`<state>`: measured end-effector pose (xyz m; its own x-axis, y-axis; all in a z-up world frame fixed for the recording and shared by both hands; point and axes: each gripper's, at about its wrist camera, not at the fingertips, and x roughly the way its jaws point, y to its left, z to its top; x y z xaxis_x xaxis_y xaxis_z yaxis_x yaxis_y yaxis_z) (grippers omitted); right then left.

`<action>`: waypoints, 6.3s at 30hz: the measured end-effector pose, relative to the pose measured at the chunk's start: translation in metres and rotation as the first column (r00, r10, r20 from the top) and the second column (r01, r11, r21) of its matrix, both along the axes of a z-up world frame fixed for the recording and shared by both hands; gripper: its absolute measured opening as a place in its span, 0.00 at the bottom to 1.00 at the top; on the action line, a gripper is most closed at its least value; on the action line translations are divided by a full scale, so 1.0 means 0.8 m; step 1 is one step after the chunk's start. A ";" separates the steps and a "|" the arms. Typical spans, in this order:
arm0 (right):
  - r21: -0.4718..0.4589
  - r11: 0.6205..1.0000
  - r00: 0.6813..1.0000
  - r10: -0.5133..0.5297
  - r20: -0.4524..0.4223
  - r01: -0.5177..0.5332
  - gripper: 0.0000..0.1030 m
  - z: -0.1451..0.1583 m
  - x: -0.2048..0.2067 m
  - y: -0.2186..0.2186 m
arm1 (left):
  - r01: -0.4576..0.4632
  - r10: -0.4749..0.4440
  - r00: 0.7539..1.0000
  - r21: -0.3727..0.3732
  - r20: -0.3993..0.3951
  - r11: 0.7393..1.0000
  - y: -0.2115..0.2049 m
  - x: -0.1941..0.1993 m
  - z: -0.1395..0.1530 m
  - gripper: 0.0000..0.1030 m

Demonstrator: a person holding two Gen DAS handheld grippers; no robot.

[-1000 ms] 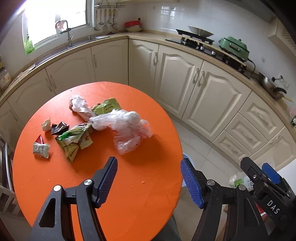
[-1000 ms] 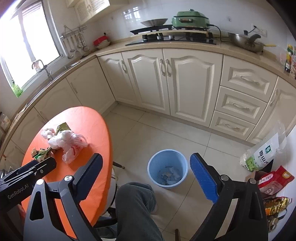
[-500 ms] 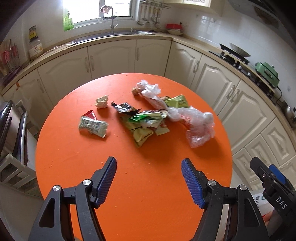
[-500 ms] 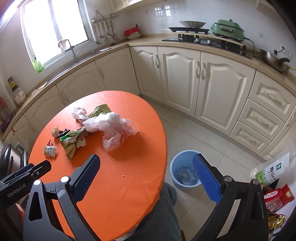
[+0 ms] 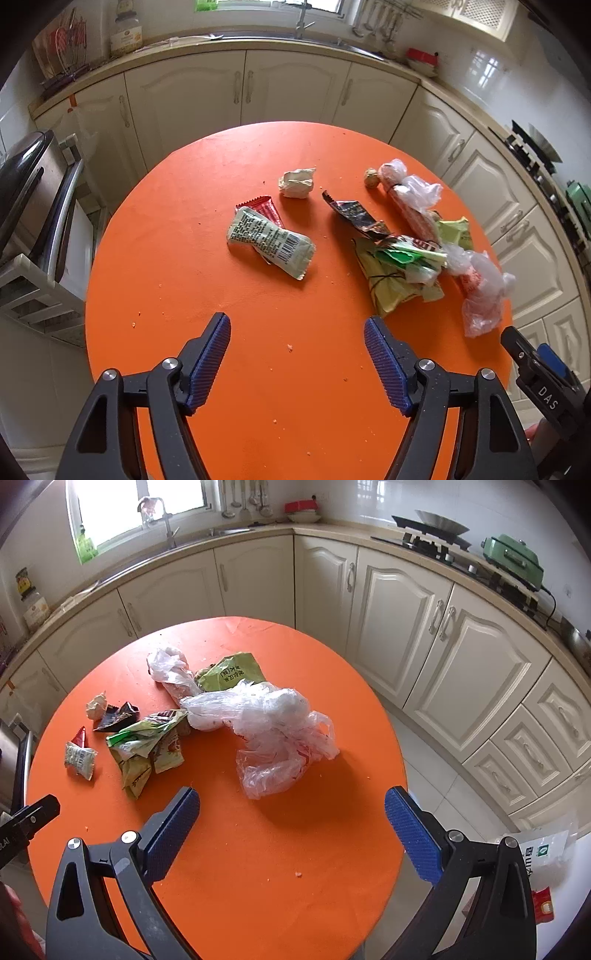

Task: Collect trash
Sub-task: 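Move both open tools back over the orange table, then grasp the large clear plastic bag with the right tool while the left tool grasps the white printed wrapper, then carry the clear bag and white wrapper over the blue bin, then open both tools over the blue bin to drop the held items, then move both open tools back over the orange table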

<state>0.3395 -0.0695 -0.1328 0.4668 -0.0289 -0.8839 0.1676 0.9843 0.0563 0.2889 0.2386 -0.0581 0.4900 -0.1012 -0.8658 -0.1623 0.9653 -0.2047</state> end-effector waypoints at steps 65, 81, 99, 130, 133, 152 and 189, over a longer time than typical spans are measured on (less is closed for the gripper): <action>0.034 0.999 0.999 -0.030 0.034 0.029 0.50 0.029 -0.037 -0.038 | 0.047 -0.036 0.986 -0.064 0.163 0.997 -0.033 -0.034 0.049 0.27; 0.069 0.970 0.966 -0.240 0.096 0.234 0.50 0.049 -0.122 -0.159 | 0.295 -0.294 0.936 0.027 0.191 0.955 -0.176 -0.061 0.062 0.27; 0.104 0.840 0.843 -0.538 0.025 0.533 0.50 -0.006 -0.199 -0.325 | 0.527 -0.536 0.838 0.103 0.103 0.844 -0.392 -0.009 0.022 0.27; 0.092 0.794 0.791 -0.575 -0.210 0.601 0.50 -0.134 -0.151 -0.428 | 0.582 -0.573 0.813 0.167 -0.105 0.796 -0.607 0.167 -0.119 0.59; 0.088 0.804 0.801 -0.563 -0.205 0.588 0.50 -0.131 -0.142 -0.424 | 0.576 -0.568 0.817 0.173 -0.097 0.799 -0.595 0.160 -0.115 0.59; 0.133 0.865 0.871 -0.462 -0.169 0.485 1.00 -0.103 -0.087 -0.374 | 0.507 -0.500 0.862 0.156 -0.083 0.848 -0.534 0.153 -0.098 0.59; 0.118 0.876 0.884 -0.464 -0.058 0.468 1.00 -0.012 -0.147 -0.319 | 0.483 -0.492 0.870 0.135 0.038 0.865 -0.416 0.045 -0.013 0.59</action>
